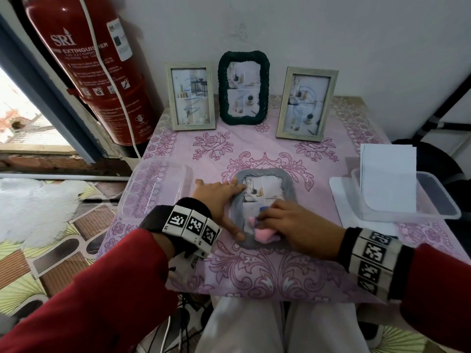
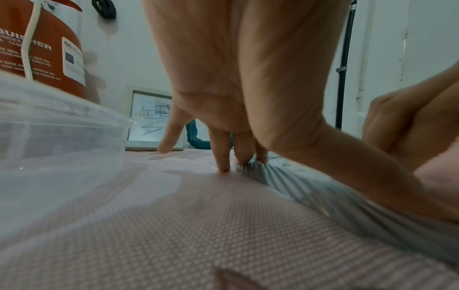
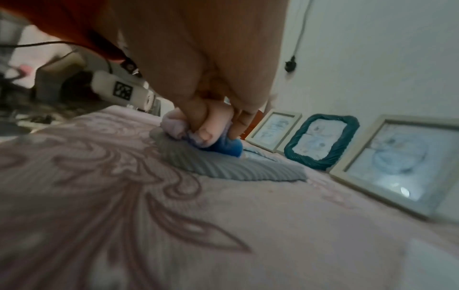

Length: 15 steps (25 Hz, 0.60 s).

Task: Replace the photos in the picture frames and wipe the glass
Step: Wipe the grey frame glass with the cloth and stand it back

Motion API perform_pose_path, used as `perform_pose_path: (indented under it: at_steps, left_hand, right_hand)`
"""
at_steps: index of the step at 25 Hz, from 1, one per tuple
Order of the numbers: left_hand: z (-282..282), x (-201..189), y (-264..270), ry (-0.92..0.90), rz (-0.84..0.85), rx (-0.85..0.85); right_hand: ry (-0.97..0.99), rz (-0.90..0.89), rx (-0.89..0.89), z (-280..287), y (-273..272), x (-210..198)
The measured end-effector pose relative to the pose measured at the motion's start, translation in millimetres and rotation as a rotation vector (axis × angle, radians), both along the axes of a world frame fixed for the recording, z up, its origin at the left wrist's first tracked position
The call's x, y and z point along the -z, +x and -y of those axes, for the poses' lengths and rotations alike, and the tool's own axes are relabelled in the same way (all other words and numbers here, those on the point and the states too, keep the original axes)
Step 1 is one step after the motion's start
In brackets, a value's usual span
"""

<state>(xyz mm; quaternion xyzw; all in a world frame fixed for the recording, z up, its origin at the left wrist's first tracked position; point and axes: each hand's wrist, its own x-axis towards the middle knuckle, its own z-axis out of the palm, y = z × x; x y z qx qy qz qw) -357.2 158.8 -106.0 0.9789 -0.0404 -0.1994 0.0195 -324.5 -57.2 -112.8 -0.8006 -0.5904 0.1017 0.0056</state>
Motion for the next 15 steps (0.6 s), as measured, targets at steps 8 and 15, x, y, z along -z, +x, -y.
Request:
perform_pose_path:
  at_steps: [8,15]
  left_hand:
    - [0.9,0.4,1.4,-0.027,-0.008,-0.013]
    - [-1.2,1.5,1.4,-0.032,-0.015,-0.009]
  right_hand:
    - [-0.114,0.223,0.093,9.3,32.7,-10.7]
    - [0.064,0.052,-0.033,30.3,4.8,-8.6]
